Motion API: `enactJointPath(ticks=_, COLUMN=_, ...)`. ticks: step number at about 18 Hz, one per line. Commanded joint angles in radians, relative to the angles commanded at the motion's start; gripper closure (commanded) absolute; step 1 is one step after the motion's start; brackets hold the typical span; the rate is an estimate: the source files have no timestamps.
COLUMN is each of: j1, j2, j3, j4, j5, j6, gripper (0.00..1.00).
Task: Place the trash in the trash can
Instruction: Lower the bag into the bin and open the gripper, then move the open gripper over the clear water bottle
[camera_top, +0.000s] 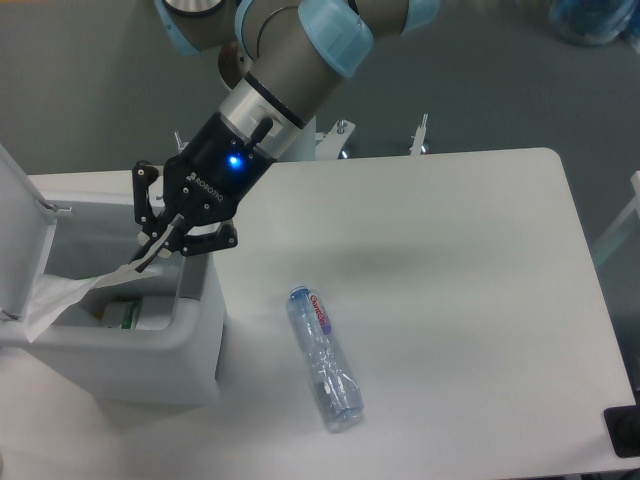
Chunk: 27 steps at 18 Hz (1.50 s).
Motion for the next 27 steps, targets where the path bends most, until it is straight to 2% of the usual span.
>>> enactJointPath(ticks=8, j1=-0.002, j2=0.006, j3=-0.070, j4=0.003, j5=0.028, j6=0.003, gripper=1.00)
enactJointPath(ticks=9, j1=-0.002, j2=0.011, j3=-0.072, j4=0.003, j5=0.028, j6=0.011, gripper=0.98)
enactJointPath(ticks=13, j1=-0.002, j2=0.018, j3=-0.046, j4=0.002, j5=0.029, j6=0.029, gripper=0.43)
enactJointPath(ticks=14, j1=-0.002, j2=0.021, j3=-0.041, j4=0.002, j5=0.029, j6=0.029, gripper=0.26)
enactJointPath(ticks=15, j1=-0.002, j2=0.023, j3=-0.040, j4=0.002, j5=0.029, j6=0.029, gripper=0.00)
enactJointPath(ticks=20, j1=0.017, j2=0.043, j3=-0.019, j4=0.002, j5=0.064, j6=0.031, gripper=0.00)
enactJointPath(ticks=23, j1=0.067, j2=0.041, j3=0.037, j4=0.000, j5=0.298, j6=0.011, gripper=0.00)
enactJointPath(ticks=24, j1=0.086, j2=0.035, j3=0.035, j4=-0.002, j5=0.348, j6=-0.012, gripper=0.00)
enactJointPath(ticks=26, j1=0.141, j2=0.015, j3=0.029, j4=-0.002, j5=0.379, j6=-0.089, gripper=0.00)
enactJointPath(ticks=27, j1=0.165, j2=-0.015, j3=0.031, j4=0.000, j5=0.383, j6=-0.133, gripper=0.00)
